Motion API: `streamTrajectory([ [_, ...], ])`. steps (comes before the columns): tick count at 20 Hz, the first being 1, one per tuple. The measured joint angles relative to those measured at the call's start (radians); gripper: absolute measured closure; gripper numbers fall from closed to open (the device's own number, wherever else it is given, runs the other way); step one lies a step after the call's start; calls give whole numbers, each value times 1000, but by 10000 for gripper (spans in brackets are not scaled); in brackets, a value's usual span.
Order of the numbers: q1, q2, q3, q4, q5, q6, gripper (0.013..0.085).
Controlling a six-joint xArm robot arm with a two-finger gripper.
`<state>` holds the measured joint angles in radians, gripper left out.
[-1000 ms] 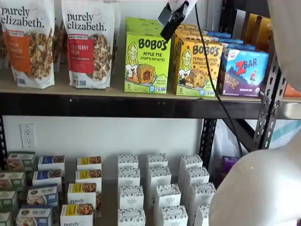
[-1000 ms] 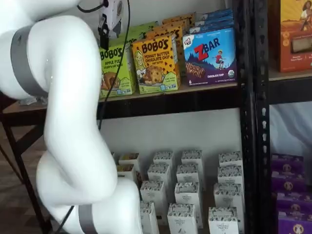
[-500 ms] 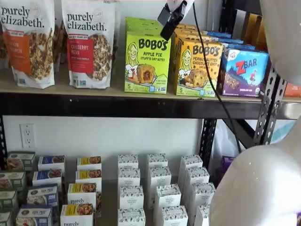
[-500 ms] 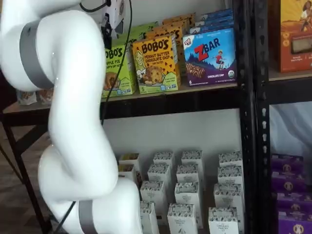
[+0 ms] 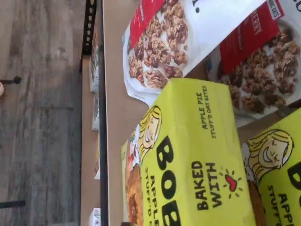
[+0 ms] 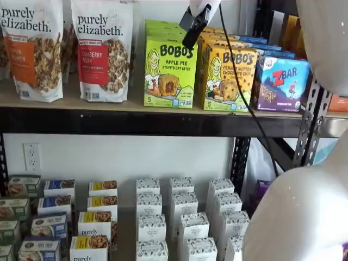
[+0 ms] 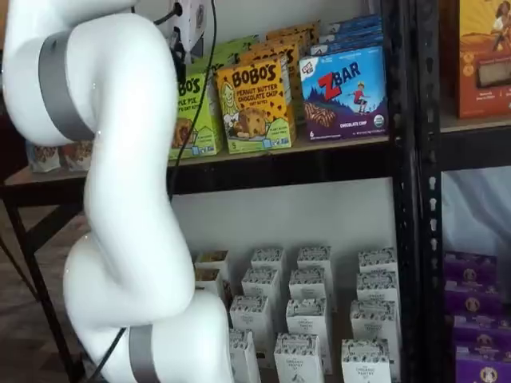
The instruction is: Pick the green box on the top shelf, the fourth from the left
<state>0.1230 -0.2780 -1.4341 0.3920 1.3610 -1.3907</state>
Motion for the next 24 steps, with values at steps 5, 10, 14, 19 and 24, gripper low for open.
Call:
streamTrajectory([
  [5,16,24,-22,-31,11,11,130],
  [10,31,75,-67,-64,52,20,130],
  [14,33,110,-106,-82,99,20,130],
  [19,33,143,-152,-102,163,20,130],
  [24,30,159,-163,-104,180,16,130],
])
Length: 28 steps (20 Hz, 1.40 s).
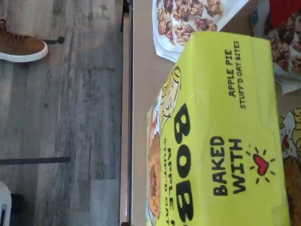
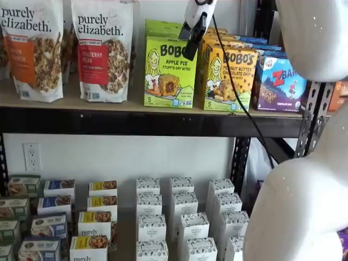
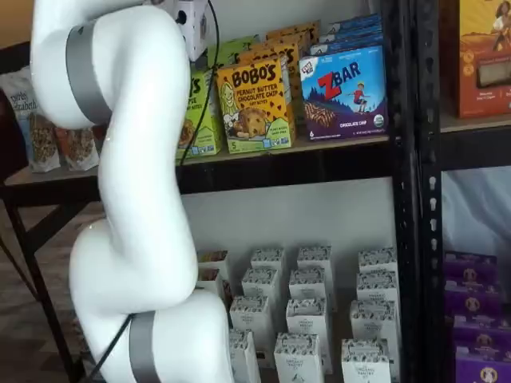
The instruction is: Pick the green box on the top shelf, the fourth from the left
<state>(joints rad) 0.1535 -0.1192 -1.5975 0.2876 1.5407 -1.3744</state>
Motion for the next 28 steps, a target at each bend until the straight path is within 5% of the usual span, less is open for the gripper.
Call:
streamTrajectory([
  [22,11,5,25,-22,-20,1,130],
  [28,2,2,29,-3,-23,-7,290],
])
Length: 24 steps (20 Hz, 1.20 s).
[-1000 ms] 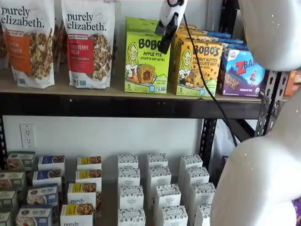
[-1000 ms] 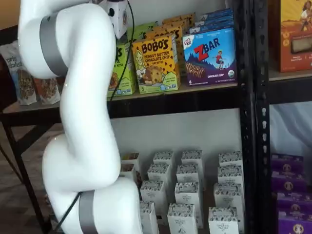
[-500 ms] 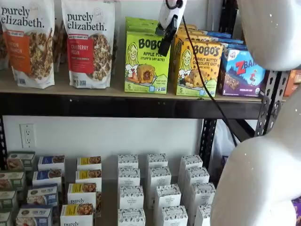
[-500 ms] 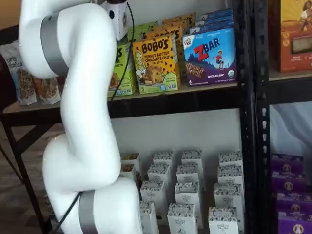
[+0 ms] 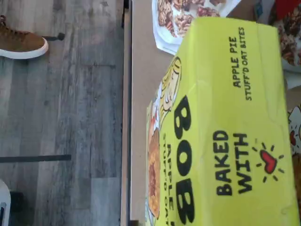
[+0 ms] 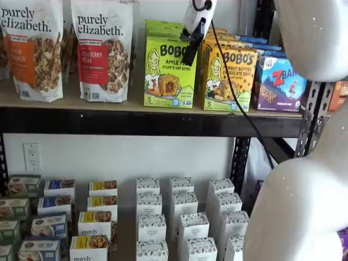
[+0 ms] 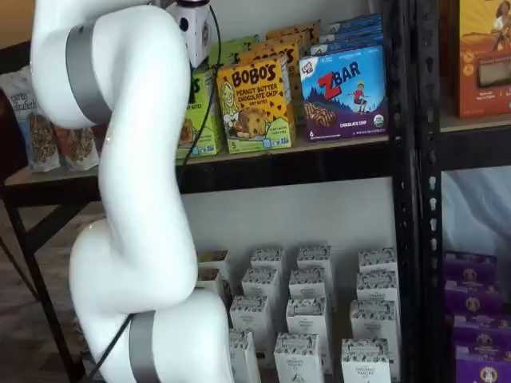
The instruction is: Pick the green box on the top shelf, the fourth from the left
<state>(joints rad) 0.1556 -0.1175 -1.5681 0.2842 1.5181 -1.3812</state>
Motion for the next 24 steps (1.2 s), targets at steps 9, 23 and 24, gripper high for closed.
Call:
streamTrajectory([
  [9,-1,4,-7,2,9,0,450],
  [23,18,7,-3,-16,-7,16,490],
  [24,18,7,-3,-16,-7,16,490],
])
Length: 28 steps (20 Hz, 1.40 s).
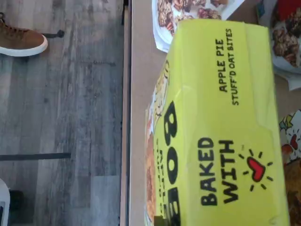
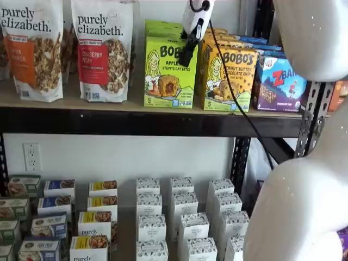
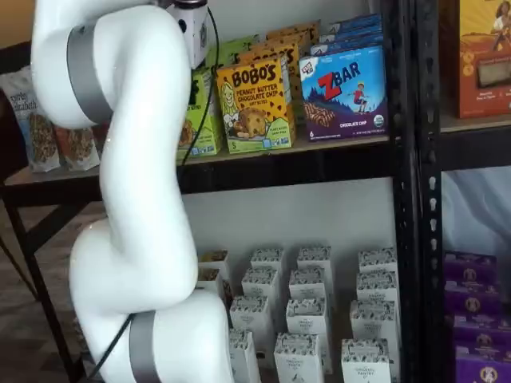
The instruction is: Pick the green box on the top shelf, the fourth from the left
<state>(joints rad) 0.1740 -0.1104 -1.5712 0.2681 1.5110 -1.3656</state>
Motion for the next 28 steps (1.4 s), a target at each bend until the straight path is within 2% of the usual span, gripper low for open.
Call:
streamTrajectory([
  [15,-3,-7,9,8,-8,-3,490],
  [16,-4,-7,8,9,-7,-3,530],
  [17,-4,-7,8,9,-6,-3,530],
  [19,-4,-7,7,10,-4,-3,610],
  [20,-4,-7,7,10,-4,-3,610],
  [21,-5,-7,7,11,-4,-4,650],
  [24,-6,-6,6,14,-1,-5,690],
  [25,-6,-6,5,14,-1,-5,730],
  [28,-8,-5,3,14,2,-6,770],
])
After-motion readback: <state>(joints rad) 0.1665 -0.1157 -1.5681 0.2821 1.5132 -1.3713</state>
